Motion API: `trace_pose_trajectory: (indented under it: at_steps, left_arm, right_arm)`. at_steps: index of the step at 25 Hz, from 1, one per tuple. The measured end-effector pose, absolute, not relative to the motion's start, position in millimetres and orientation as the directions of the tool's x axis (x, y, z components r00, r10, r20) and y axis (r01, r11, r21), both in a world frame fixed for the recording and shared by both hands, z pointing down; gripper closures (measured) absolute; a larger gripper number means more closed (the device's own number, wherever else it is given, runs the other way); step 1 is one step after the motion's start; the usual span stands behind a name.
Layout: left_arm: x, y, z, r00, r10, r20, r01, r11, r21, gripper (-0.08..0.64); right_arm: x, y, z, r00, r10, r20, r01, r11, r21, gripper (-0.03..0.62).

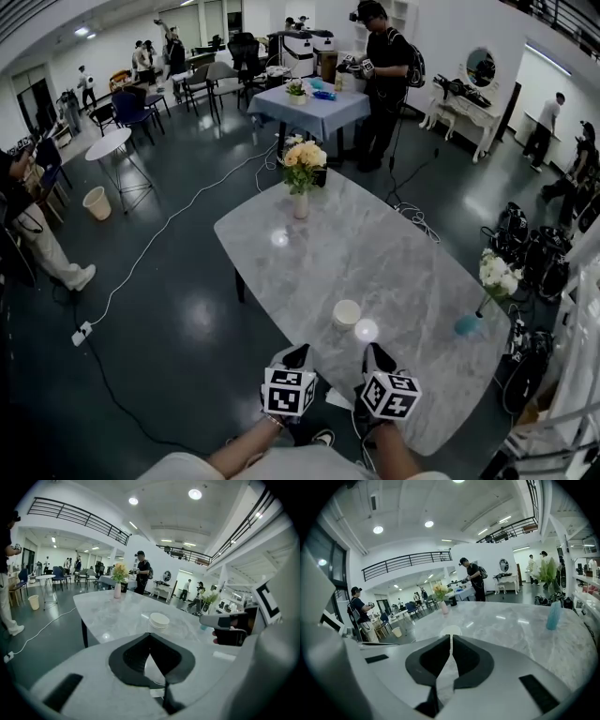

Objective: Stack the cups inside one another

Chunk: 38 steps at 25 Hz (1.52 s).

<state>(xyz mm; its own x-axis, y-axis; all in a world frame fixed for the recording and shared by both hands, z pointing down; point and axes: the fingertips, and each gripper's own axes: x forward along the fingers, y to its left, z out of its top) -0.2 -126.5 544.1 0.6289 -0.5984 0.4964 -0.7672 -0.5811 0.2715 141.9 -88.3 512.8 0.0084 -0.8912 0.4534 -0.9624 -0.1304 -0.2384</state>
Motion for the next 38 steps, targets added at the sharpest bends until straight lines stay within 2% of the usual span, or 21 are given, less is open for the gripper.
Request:
trace_pose_trajectory:
  at_steps: [29, 38]
  left_arm:
    - [17.7, -89.2, 544.7, 0.573, -0.623, 0.534, -0.790, -0.592, 0.157, 0.563]
    - [17.7, -97.3, 539.2, 0.623, -0.594, 0.509, -0.748, -0.643, 0.164, 0.563]
  right_arm:
    - [179.1, -29.5, 526.2, -0.029, -0.894, 0.448, -0.944, -0.123, -0.307, 0.574]
    - [169.2, -31.2, 519.6, 0.025, -0.902, 0.431, -0.934, -0.174, -0.311, 0.574]
